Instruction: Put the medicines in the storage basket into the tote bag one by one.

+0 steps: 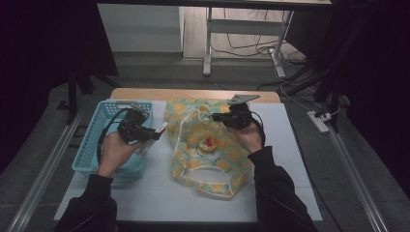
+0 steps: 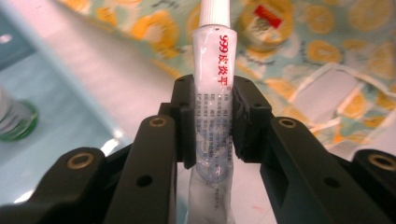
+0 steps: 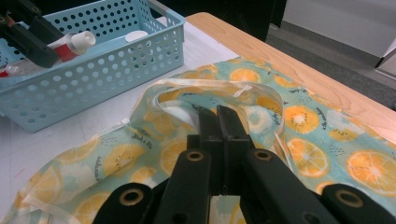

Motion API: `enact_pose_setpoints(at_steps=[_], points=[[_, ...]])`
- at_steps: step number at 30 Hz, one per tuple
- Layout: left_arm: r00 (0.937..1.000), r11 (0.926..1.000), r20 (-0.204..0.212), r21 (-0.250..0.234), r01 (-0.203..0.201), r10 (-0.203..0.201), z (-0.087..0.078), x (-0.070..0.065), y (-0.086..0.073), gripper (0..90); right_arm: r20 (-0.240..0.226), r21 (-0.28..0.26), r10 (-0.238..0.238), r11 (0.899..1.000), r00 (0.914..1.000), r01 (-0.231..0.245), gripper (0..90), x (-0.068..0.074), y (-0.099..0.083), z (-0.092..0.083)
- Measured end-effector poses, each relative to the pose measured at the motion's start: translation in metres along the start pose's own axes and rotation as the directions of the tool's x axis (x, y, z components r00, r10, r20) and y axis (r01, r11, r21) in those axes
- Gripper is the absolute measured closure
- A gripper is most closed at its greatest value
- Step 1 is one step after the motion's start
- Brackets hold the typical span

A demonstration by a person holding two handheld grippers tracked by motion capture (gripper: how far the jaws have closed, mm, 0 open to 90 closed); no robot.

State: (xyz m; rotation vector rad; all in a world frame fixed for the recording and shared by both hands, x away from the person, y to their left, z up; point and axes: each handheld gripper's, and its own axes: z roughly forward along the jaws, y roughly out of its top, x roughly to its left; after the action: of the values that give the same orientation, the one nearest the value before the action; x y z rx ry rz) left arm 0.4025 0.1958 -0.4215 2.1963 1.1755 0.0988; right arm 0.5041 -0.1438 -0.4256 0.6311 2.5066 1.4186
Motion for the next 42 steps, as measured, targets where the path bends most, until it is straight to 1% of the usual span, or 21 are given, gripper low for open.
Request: enact_pose_setpoints(at_steps=[2,4,7,10,16,20,22,25,28,31,37,42], points=[[0.9997,0.9997,0.003,0.0,-0.024,0.024,0.003,-0.007,0.003,72.7,0.002,0.002,0.0,1.0,1.0,0.0,90.0,0.0,0.0,0.0],[0.9991,0.9993,0.017,-0.005,-0.038,0.038,0.007,-0.014,0.005,72.7,0.002,-0.002,0.001,1.0,1.0,-0.001,90.0,0.0,0.0,-0.001],[0.9975,0.9979,0.029,0.005,-0.064,0.064,0.013,-0.022,0.01,72.7,0.001,0.001,0.0,1.0,1.0,0.0,90.0,0.0,0.0,0.0],[0.996,0.9971,0.047,0.002,-0.076,0.076,0.018,-0.027,0.015,72.7,0.002,0.003,0.002,1.0,1.0,-0.002,90.0,0.0,0.0,0.0],[0.9923,0.9943,0.067,0.014,-0.106,0.105,0.032,-0.038,0.025,72.7,0.003,-0.008,-0.001,1.0,1.0,0.001,90.0,0.0,0.001,-0.002],[0.9899,0.9931,0.082,0.012,-0.117,0.115,0.041,-0.046,0.031,72.7,0.005,-0.007,0.0,1.0,1.0,0.0,90.0,0.0,0.0,-0.001],[0.9885,0.992,0.088,0.018,-0.125,0.123,0.046,-0.05,0.035,72.7,0.004,-0.007,0.0,1.0,1.0,0.0,90.0,0.0,0.0,-0.002],[0.9876,0.9903,0.084,0.03,-0.136,0.133,0.054,-0.055,0.041,72.7,0.005,-0.01,0.0,1.0,1.0,0.0,90.0,0.0,0.001,-0.003],[0.9868,0.9907,0.097,0.028,-0.133,0.13,0.062,-0.058,0.046,72.7,0.007,-0.012,0.001,1.0,1.0,-0.001,90.0,-0.001,0.001,-0.003],[0.9858,0.9895,0.095,0.026,-0.142,0.139,0.071,-0.061,0.049,72.7,0.007,-0.012,0.001,1.0,1.0,-0.001,90.0,-0.001,0.001,-0.003],[0.987,0.9905,0.093,0.03,-0.135,0.131,0.084,-0.062,0.058,72.7,0.007,-0.015,0.001,1.0,1.0,-0.001,90.0,-0.001,0.001,-0.003],[0.9883,0.9912,0.082,0.02,-0.131,0.129,0.093,-0.064,0.065,72.6,0.007,-0.011,0.002,1.0,1.0,-0.002,90.0,-0.001,0.001,-0.002]])
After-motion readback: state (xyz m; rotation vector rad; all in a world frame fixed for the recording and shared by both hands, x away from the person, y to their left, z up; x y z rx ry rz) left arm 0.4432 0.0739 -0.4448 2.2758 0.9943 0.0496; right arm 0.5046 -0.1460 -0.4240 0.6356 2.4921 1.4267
